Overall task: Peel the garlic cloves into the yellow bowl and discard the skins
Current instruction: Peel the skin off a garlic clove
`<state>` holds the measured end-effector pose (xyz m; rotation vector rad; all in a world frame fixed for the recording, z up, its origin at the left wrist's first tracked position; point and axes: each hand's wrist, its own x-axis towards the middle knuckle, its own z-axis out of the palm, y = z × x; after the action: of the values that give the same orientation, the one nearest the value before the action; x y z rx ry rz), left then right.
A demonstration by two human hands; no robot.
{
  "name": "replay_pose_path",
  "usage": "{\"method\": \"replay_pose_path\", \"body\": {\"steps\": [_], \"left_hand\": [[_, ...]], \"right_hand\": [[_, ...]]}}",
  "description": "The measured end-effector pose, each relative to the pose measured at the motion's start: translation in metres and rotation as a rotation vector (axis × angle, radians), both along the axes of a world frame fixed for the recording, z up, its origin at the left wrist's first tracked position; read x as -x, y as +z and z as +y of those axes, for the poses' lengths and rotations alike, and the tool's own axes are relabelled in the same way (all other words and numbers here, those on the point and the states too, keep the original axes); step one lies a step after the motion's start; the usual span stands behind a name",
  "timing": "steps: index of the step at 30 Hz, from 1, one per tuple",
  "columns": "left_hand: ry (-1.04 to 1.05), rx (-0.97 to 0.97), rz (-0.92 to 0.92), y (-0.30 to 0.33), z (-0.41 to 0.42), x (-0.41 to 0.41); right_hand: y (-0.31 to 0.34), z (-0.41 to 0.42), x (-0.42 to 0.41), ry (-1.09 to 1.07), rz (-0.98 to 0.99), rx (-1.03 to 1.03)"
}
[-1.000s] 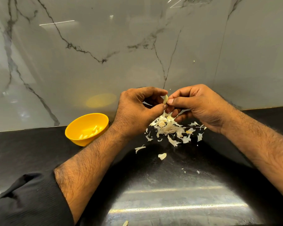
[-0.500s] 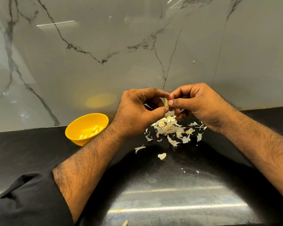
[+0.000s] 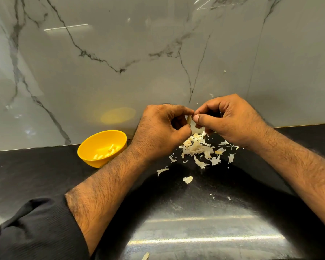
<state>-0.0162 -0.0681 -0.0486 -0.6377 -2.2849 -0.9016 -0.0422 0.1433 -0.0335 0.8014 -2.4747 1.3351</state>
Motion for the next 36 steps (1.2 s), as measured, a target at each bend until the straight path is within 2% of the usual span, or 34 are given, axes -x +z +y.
{"method": "replay_pose_path", "body": {"steps": [12,26,31,36], "left_hand": [[0.041,-0.015,0.023,-0.003,0.008,-0.003],[0.015,-0.143,-0.021,-0.002,0.008,-0.004],[-0.007,-0.266,-0.107,-0.004,0.006,0.001],[0.005,-0.318,-0.15,-0.002,-0.002,0.006]], "right_hand": [[-0.004,-0.005,0.0,-0.046,0.038,-0.012],[-0.006,-0.007,0.003,-0.068,0.054,-0.019],[-0.007,-0.005,0.007,-0.107,-0.024,-0.053],[-0.002,-0.004,0.007,-0.147,-0.127,-0.207]]}}
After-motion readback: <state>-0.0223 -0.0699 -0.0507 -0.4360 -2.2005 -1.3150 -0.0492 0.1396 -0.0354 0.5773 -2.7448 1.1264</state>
